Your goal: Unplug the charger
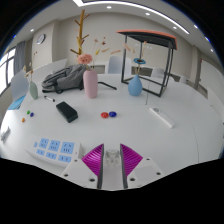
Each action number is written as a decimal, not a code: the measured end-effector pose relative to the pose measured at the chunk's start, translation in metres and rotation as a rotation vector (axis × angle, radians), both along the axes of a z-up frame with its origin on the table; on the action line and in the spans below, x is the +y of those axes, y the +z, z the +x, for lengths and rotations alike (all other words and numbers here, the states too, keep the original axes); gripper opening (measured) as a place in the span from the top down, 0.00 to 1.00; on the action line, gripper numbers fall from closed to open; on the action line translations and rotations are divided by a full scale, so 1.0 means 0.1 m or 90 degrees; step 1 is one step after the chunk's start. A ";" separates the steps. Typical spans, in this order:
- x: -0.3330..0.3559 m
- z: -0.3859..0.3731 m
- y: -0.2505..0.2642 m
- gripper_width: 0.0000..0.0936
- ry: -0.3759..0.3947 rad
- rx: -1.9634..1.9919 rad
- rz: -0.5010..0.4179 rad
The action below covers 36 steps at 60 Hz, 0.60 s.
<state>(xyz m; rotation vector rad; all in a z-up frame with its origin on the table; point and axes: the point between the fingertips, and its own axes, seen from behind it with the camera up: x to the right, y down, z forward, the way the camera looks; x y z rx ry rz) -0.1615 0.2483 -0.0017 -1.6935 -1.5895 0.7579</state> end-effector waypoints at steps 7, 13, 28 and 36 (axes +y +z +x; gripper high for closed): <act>0.06 0.09 0.22 0.12 -0.016 0.005 0.010; -0.04 0.35 0.61 0.09 -0.004 0.014 0.006; -0.46 1.89 1.81 0.10 -0.041 -0.019 0.012; -0.74 2.65 2.16 0.10 -0.073 -0.030 0.017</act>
